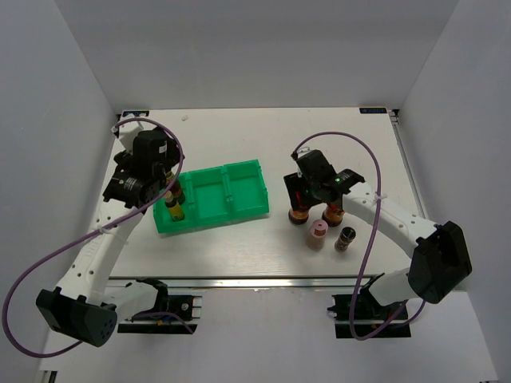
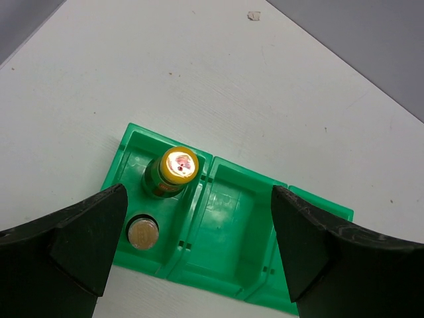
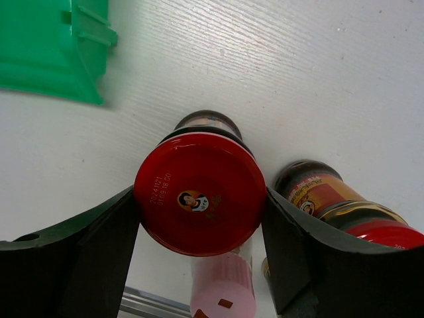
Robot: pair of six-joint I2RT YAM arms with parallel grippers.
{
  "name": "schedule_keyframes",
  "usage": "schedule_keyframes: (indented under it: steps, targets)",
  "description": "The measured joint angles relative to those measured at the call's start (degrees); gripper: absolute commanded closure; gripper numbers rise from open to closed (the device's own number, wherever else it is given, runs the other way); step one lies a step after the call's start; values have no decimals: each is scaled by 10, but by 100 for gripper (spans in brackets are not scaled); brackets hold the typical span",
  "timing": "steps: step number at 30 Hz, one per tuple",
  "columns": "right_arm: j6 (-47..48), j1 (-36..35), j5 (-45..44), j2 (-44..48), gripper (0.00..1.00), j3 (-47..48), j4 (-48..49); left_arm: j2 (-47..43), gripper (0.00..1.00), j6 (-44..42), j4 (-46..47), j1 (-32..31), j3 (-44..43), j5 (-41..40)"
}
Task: Organize the condiment bottles
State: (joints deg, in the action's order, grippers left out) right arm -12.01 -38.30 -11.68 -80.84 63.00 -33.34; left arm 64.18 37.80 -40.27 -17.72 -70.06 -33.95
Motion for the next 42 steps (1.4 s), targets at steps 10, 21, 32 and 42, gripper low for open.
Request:
schedule_keyframes:
  steps: [10, 21, 32, 42]
  targets:
    - [4, -1, 20, 1, 58, 30, -26, -1, 2, -7, 18, 0, 27, 5]
    - [52, -71, 73, -40, 63, 226, -3, -2, 2, -5, 26, 0, 34, 15]
    - [96, -143, 87, -234, 62, 409, 59, -31, 2, 37, -1, 0, 34, -35]
    - [131, -208, 37, -378, 62, 535, 70, -35, 2, 56, -29, 0, 34, -78]
